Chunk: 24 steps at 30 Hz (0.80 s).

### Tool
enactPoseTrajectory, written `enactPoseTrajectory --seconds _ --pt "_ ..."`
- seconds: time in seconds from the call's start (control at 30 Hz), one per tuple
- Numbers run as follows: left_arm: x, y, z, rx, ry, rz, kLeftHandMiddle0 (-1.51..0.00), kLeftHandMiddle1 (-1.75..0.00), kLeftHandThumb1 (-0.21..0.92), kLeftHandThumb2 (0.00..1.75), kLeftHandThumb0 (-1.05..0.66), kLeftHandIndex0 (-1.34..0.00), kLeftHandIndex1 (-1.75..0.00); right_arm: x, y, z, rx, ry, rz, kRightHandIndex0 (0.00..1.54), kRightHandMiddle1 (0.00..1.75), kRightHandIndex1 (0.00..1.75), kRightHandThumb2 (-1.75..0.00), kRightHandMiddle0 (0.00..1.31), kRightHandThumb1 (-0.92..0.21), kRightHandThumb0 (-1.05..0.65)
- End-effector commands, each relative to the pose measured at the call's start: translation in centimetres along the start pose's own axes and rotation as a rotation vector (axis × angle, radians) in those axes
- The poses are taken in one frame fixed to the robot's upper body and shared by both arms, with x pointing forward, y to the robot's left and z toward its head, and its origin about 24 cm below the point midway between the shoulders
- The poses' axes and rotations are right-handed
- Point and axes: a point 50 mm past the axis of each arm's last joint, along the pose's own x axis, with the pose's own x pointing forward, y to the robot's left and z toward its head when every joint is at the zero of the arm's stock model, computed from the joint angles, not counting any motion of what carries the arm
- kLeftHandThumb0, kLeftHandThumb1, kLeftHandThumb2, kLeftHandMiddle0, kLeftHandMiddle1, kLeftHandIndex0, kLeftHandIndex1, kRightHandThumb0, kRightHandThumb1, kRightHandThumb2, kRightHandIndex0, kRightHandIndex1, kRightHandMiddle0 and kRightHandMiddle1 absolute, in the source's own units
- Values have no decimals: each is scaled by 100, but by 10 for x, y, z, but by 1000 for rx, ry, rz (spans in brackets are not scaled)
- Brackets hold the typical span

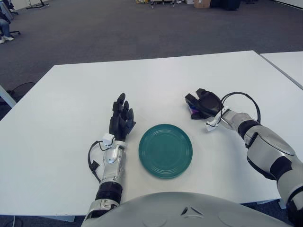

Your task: Put the gum into the plate.

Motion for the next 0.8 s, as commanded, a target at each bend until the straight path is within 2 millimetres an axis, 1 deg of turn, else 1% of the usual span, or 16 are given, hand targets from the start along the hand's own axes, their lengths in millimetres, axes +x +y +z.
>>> enactPoseTrajectory --seconds 0.0,0.13,0.2,0.37,0.4,0.47,0.53,0.6,0.63,0.67,0.77 --pt "-46 4 -35 -35 180 108 -18 0 92 63 -78 0 -46 -25 43 52 88 -149 158 102 175 175 -111 49 -48 -44" --pt "-44 5 -33 -50 176 114 -19 -1 92 63 -79 0 -47 -22 41 55 101 -172 142 106 175 175 -112 50 -47 -44" --pt "-43 5 -33 -60 174 116 -19 -1 92 63 -79 0 -48 -20 38 53 103 -177 140 107 175 175 -112 50 -47 -44" --pt "-43 5 -32 -72 166 117 -20 -1 92 60 -79 0 -50 -10 21 32 87 -177 137 109 175 175 -112 50 -47 -44" --pt "-43 5 -32 -75 165 116 -20 -1 92 60 -79 0 -50 -5 14 25 76 -178 135 109 175 175 -112 49 -47 -44" --pt "-42 5 -32 -78 164 115 -20 -1 92 60 -80 0 -51 0 6 17 65 -180 134 109 175 175 -111 49 -48 -43" --pt "-41 5 -33 -113 186 132 -21 -1 92 59 -79 0 -53 11 -15 0 36 -170 95 108 175 175 -111 49 -48 -43" --pt "-40 4 -33 -130 193 133 -22 -1 92 59 -79 0 -55 24 -43 -20 12 -147 38 109 175 175 -111 49 -48 -43" --pt "-40 4 -33 -131 192 130 -22 -1 92 59 -78 0 -55 27 -52 -25 9 -140 20 109 175 175 -112 49 -47 -44" --pt "-40 4 -32 -125 189 121 -22 -1 92 59 -78 0 -56 33 -66 -33 4 -129 -9 110 175 175 -112 50 -47 -44" --pt "-41 4 -32 -101 189 104 -21 -1 92 60 -79 0 -54 41 -92 -44 2 -112 -69 112 175 175 -114 51 -45 -44"
